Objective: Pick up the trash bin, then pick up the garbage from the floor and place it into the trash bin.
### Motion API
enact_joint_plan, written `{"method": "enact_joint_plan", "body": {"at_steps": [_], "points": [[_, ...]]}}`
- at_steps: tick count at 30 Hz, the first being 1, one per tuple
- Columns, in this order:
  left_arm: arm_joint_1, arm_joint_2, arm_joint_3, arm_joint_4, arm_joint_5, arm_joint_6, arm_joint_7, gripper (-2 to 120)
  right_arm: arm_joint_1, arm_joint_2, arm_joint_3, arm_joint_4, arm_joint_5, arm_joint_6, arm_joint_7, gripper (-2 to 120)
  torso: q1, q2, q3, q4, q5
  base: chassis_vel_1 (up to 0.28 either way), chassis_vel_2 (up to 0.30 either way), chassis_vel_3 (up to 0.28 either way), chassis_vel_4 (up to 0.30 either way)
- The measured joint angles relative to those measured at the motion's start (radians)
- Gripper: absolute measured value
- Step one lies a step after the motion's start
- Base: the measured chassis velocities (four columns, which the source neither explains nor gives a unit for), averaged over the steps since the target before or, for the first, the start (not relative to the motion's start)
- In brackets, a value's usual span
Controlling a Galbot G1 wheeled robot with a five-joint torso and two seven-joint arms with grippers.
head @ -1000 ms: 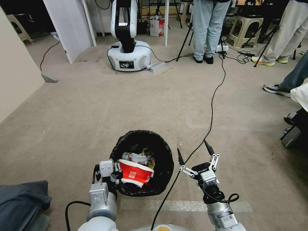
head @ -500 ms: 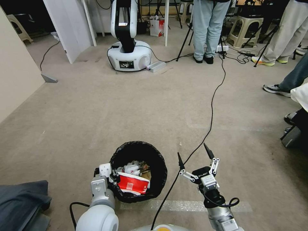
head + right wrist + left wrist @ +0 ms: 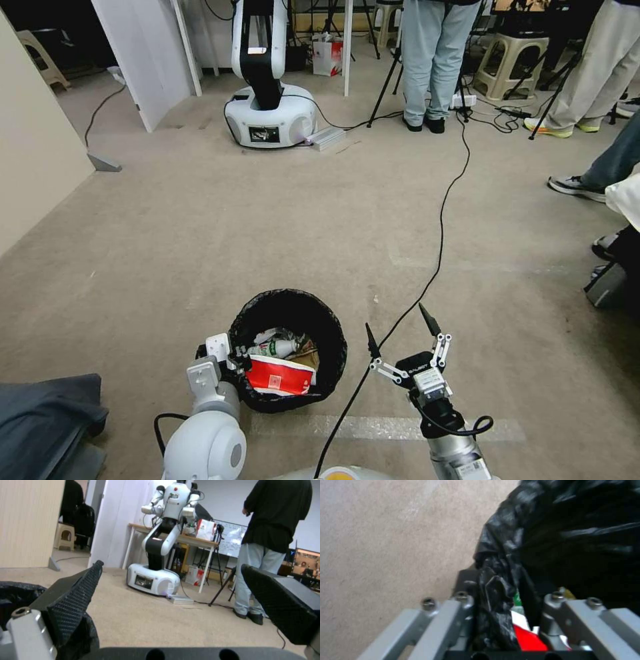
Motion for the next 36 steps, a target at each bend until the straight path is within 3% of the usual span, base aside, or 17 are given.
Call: {"method": "enact_joint_plan", "body": {"at_steps": [5,8,12,15,18,24,28,32,35,36], "points": [[-0.003,0.0,-0.001,-0.006,-0.002,-0.009,0.0,42,0.0,0.001,0.0,-0.006,-0.002,0.002,-0.002,100,0.0,0.0,0.0,0.0002,0.0002,0.0,0.0,0.0,0.0],[-0.008,0.0,-0.007,-0.01,-0.006,-0.025,0.003,59,-0.001,0.003,-0.001,-0.012,-0.005,0.005,-0.008,100,0.0,0.0,0.0,0.0002,0.0004,0.0,0.0,0.0,0.0],[-0.013,-0.001,-0.013,-0.013,-0.009,-0.031,0.004,68,-0.002,0.004,-0.001,-0.014,-0.007,0.006,-0.011,100,0.0,0.0,0.0,0.0003,0.0006,0.0,0.0,0.0,0.0],[-0.029,-0.001,-0.033,-0.018,-0.025,-0.04,0.006,93,-0.007,0.005,-0.003,-0.017,-0.012,0.011,-0.017,100,0.0,0.0,0.0,0.0002,0.0005,0.0,0.0,0.0,0.0],[-0.034,0.001,-0.043,-0.02,-0.032,-0.04,0.006,99,-0.009,0.005,-0.003,-0.017,-0.013,0.013,-0.019,100,0.0,0.0,0.0,0.0002,0.0005,0.0,0.0,0.0,0.0],[-0.02,0.006,-0.051,-0.037,-0.008,-0.055,0.006,100,-0.01,0.003,-0.001,-0.016,-0.013,0.013,-0.022,100,0.0,0.0,0.0,0.0003,0.0005,0.0,0.0,0.0,0.0],[0.019,0.011,-0.048,-0.064,0.065,-0.078,0.013,100,-0.01,0.005,-0.002,-0.016,-0.013,0.014,-0.018,100,0.0,0.0,0.0,0.0003,0.0005,0.0,0.0,0.0,0.0],[0.091,0.023,-0.026,-0.1,0.182,-0.159,0.047,100,-0.013,0.011,-0.009,0.002,0.009,-0.004,0.035,100,0.0,0.0,0.0,0.0004,0.0006,0.0,0.0,0.0,0.0],[0.184,0.032,0.005,-0.116,0.346,-0.335,0.157,100,-0.021,0.02,-0.015,0.036,0.023,-0.023,0.104,100,0.0,0.0,0.0,0.0004,0.0007,0.0,0.0,0.0,0.0],[0.184,0.032,0.005,-0.116,0.346,-0.335,0.157,100,-0.021,0.02,-0.015,0.036,0.023,-0.023,0.104,100,0.0,0.0,0.0,0.0004,0.0007,0.0,0.0,0.0,0.0]]}}
